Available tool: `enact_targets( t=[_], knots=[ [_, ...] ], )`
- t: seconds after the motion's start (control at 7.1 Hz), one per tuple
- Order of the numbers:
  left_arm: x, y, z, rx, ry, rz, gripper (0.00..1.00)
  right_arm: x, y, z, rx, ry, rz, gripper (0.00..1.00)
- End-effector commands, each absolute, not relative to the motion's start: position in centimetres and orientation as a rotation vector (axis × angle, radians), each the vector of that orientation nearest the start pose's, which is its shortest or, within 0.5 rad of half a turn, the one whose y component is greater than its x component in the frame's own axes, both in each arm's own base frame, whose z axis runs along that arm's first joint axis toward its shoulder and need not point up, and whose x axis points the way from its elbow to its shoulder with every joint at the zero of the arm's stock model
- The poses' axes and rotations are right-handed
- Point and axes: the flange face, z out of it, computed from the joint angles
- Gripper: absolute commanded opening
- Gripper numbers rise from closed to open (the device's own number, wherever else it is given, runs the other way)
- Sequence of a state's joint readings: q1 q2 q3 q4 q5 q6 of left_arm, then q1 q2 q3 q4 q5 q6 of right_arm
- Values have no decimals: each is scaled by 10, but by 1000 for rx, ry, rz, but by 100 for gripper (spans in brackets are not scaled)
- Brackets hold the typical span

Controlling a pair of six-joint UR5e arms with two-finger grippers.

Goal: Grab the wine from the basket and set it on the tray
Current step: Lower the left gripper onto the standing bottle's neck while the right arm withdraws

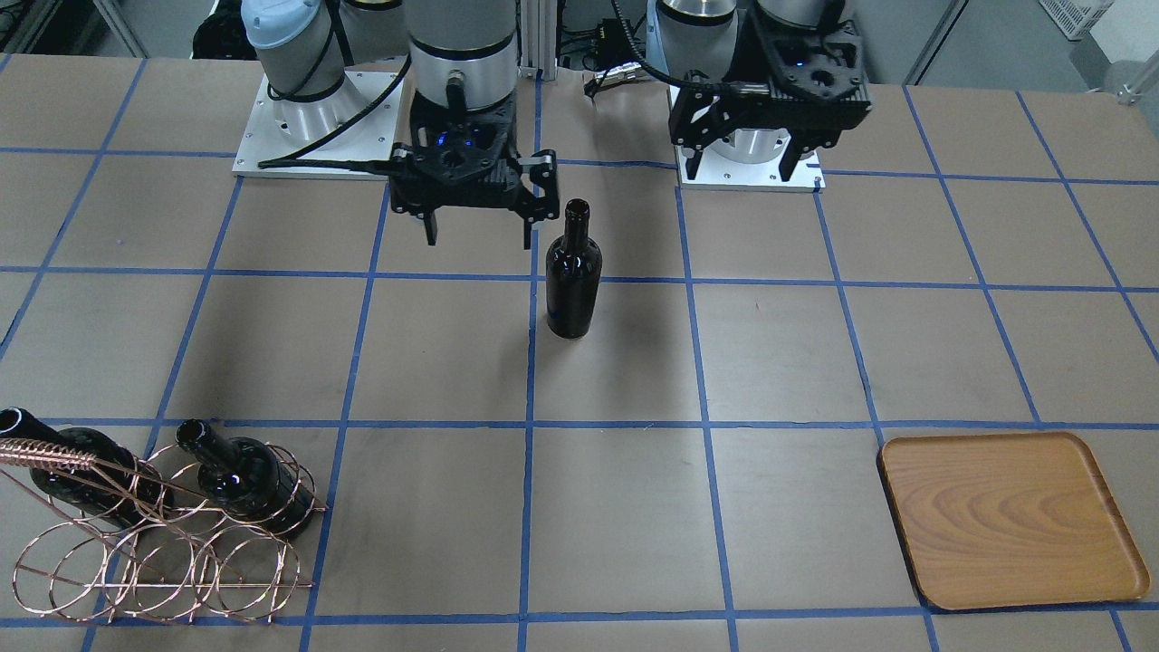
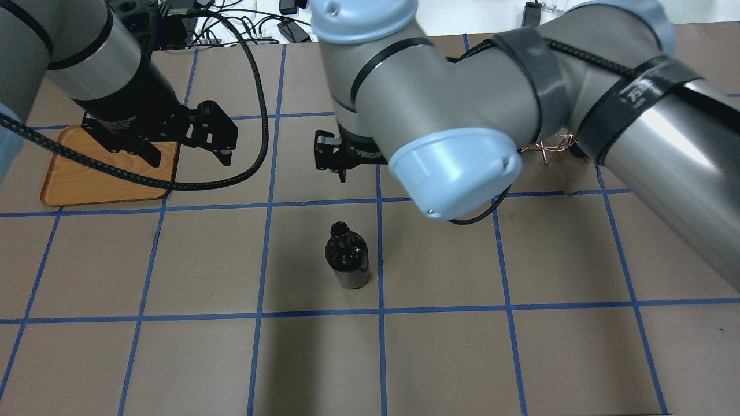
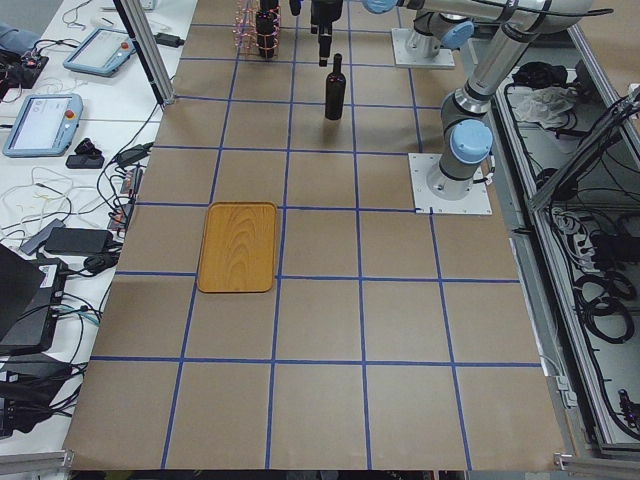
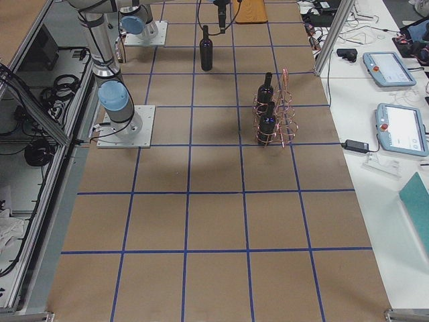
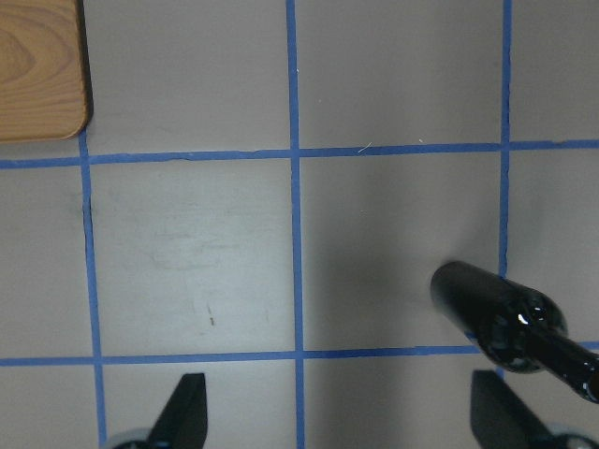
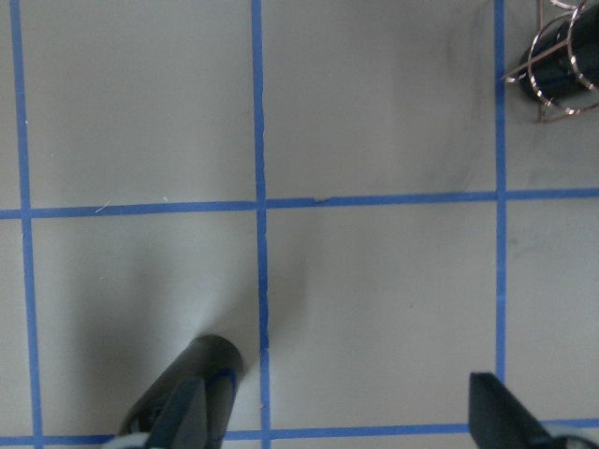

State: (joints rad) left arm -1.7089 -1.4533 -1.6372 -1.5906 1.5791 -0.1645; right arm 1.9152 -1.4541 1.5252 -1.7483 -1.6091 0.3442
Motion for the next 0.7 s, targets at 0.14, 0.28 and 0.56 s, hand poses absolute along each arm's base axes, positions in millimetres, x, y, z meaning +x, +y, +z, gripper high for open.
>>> enact_targets(
  t=[0.14, 0.28, 0.56],
  knots=[
    [-269, -402, 454, -84, 3126, 15, 100, 192, -529, 480, 72, 3166, -211, 100],
    [-284, -402, 443, -174, 3126, 40, 100, 159, -536, 487, 167, 3167, -222, 100],
    [-299, -407, 424, -201, 3113, 74, 100, 134, -533, 487, 238, 3183, -180, 100]
  ],
)
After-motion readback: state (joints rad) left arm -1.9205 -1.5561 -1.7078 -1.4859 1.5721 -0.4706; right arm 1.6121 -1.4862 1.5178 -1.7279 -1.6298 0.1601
